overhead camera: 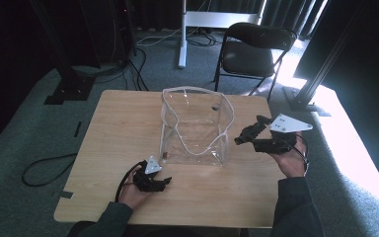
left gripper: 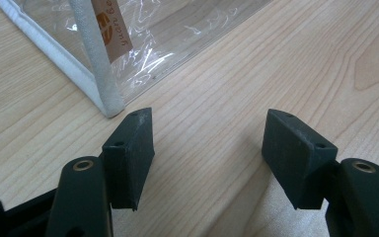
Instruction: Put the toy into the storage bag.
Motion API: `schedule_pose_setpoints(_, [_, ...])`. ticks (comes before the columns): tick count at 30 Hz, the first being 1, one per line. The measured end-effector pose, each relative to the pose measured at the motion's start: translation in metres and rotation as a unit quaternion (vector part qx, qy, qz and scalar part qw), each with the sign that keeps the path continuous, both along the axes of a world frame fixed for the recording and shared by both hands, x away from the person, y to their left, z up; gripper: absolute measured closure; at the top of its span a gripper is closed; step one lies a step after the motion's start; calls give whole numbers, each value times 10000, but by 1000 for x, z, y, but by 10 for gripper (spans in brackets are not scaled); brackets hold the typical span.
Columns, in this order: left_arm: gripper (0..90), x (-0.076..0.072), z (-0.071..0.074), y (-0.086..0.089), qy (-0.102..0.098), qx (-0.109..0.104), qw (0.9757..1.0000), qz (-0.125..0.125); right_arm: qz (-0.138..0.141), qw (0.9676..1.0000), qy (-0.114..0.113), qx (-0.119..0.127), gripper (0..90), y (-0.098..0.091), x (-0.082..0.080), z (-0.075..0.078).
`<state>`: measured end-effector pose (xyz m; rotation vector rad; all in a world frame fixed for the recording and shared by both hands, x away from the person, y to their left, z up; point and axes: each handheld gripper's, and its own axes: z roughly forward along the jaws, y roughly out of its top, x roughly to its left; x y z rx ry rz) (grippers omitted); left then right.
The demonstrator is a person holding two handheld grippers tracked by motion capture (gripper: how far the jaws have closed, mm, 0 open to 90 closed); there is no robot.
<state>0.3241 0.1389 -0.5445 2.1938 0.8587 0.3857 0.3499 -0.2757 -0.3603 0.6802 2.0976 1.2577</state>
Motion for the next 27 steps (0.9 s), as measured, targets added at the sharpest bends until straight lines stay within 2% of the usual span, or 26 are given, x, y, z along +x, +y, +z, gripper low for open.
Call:
schedule_pose_setpoints(10, [365, 0, 0, 0, 1, 3, 10000, 8, -28, 9999, -81, 67, 246, -2, 3, 10])
schedule_pose_setpoints(27, [364, 0, 0, 0, 9, -1, 10000, 9, 39, 9994, -323, 96, 246, 3, 2, 39])
